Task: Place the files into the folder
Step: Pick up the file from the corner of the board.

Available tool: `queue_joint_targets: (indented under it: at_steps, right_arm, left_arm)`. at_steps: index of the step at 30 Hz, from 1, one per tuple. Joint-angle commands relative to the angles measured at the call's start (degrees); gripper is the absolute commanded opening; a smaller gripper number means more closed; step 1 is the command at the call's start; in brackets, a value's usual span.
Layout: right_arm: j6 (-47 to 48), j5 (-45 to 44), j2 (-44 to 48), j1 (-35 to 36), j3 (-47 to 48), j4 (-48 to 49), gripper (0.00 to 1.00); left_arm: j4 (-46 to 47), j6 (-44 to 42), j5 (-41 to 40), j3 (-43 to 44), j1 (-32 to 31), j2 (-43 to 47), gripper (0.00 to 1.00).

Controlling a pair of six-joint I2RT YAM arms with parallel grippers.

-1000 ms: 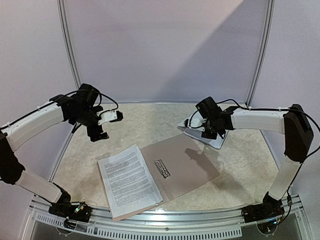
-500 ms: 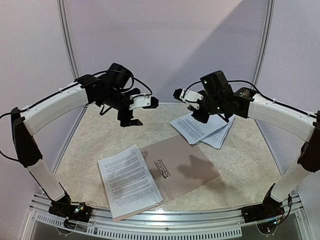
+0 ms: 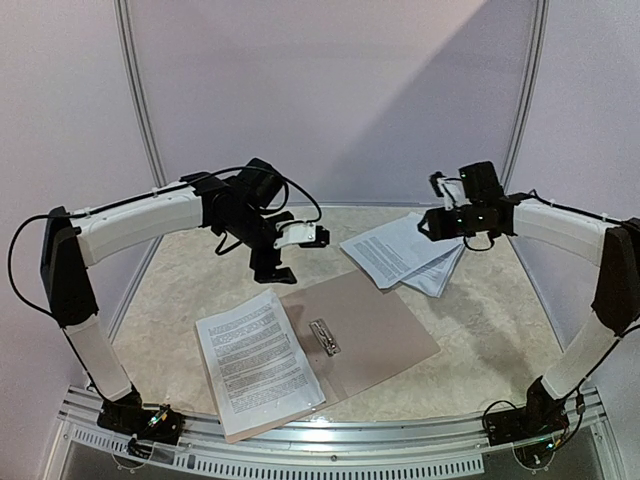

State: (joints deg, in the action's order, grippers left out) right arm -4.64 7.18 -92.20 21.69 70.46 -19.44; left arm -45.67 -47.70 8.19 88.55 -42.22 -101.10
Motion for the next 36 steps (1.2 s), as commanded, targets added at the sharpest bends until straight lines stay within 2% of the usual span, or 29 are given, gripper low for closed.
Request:
queue_joint_targets:
  at_steps: [1, 3, 7, 14, 18, 28, 36]
  right_arm:
    - [-34.73, 15.14, -3.86, -8.18, -11.35, 17.83, 0.61]
    - [-41.74, 15.14, -6.05, -9.13, -12.0, 20.97, 0.65]
    - [-45.31, 13.51, -10.65, -9.46, -11.32, 23.93, 0.68]
    - [-49.83, 14.21, -17.57, -10.21, -8.91, 26.12, 0.6]
    - [-51.99, 15.77, -20.89, -10.44, -7.85, 26.19, 0.58]
    - [-55.83, 16.46, -23.21, -10.71, -8.7, 28.93, 0.58]
    - [-56.94, 14.04, -15.38, -10.66, -13.91, 29.81, 0.57]
  left_arm:
    - [1.62, 2.3, 1.12, -2.34, -0.32, -0.16, 0.94]
    - [1.44, 2.64, 1.04, -2.69, -0.41, 0.24, 0.94]
    - [1.88, 2.66, 0.87, -4.49, -0.5, 2.29, 0.94]
    - [2.33, 2.26, 1.23, -6.55, -0.5, 4.63, 0.94]
    - [2.05, 1.94, 1.64, -6.55, -0.5, 4.79, 0.94]
    - [1.6, 1.76, 1.87, -6.73, -0.53, 5.02, 0.94]
    - [1.64, 1.61, 2.05, -7.6, -0.52, 6.0, 0.94]
